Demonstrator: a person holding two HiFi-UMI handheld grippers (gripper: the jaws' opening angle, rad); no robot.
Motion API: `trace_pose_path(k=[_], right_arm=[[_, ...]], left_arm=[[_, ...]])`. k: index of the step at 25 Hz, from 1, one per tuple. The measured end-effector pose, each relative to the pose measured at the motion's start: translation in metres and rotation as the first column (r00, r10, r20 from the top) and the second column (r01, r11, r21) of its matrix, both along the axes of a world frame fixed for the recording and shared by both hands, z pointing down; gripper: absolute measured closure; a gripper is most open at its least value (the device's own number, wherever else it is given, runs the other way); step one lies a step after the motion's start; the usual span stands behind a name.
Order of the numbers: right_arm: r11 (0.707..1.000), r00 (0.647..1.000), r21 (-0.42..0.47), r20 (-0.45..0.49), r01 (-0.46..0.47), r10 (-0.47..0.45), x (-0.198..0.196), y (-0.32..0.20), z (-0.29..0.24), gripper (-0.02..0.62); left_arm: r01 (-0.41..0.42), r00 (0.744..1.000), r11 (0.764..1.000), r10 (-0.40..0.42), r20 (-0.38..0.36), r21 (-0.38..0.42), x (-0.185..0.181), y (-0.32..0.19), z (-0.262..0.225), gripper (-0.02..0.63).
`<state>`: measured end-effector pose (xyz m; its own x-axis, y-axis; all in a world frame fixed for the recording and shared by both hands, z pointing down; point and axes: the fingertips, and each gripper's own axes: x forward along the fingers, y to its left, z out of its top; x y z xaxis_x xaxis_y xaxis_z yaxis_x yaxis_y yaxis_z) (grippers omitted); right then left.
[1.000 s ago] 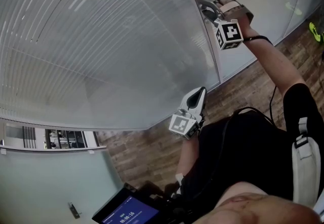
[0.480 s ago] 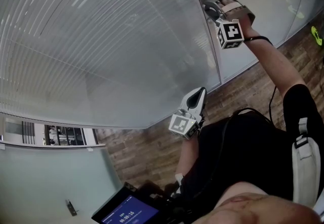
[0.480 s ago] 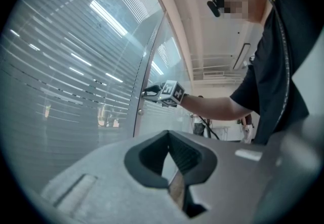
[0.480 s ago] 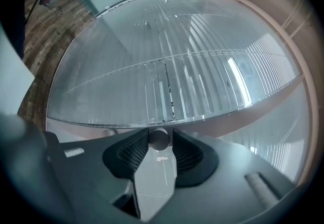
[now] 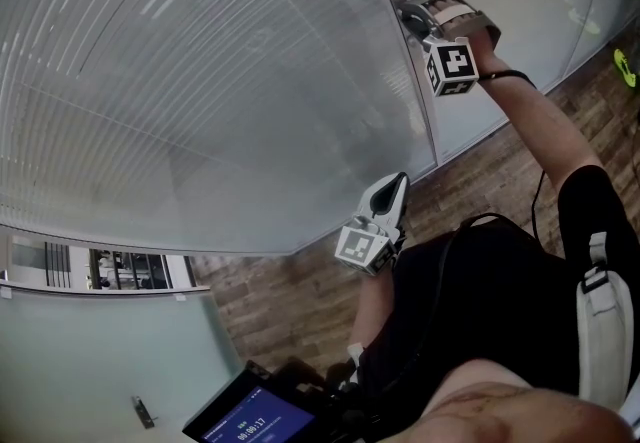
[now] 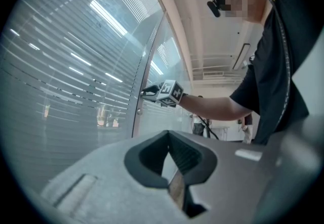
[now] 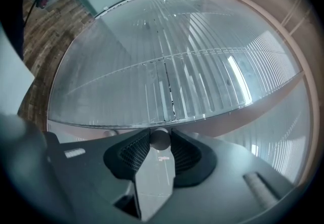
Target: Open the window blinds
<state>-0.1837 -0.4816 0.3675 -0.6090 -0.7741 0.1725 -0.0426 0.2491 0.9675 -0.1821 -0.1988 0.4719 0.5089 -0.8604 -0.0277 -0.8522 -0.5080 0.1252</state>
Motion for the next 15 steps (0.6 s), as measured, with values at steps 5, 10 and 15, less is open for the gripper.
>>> trace_pose_path(k=[5,10,15], right_arm=[[1.0,1.0,0.014,0.014,0.004,-0.004,0.001,0.0007,-0.0017,0.476],[1.0,0.999,-0.006,0.036,-0.01,0.01,0.0005,0.0017,-0.0056,0.476],[0.998,0.994,-0.06,0.113,-0.006,0.013,0.0004,-0.0004,-0.0082,0.476]], left_arm=[[0.009,1.0,1.0,-0.009,-0.001,-0.002,-0.0002,0.002,-0.0012,0.604],[0.013,1.0,1.0,-0.013,-0.002,-0.004,-0.0021,0.0025,-0.0012,0.604],[0.011,1.0,1.0,-0.011,-0.002,-0.011,0.0001,0.0003,0.0002,0.604]])
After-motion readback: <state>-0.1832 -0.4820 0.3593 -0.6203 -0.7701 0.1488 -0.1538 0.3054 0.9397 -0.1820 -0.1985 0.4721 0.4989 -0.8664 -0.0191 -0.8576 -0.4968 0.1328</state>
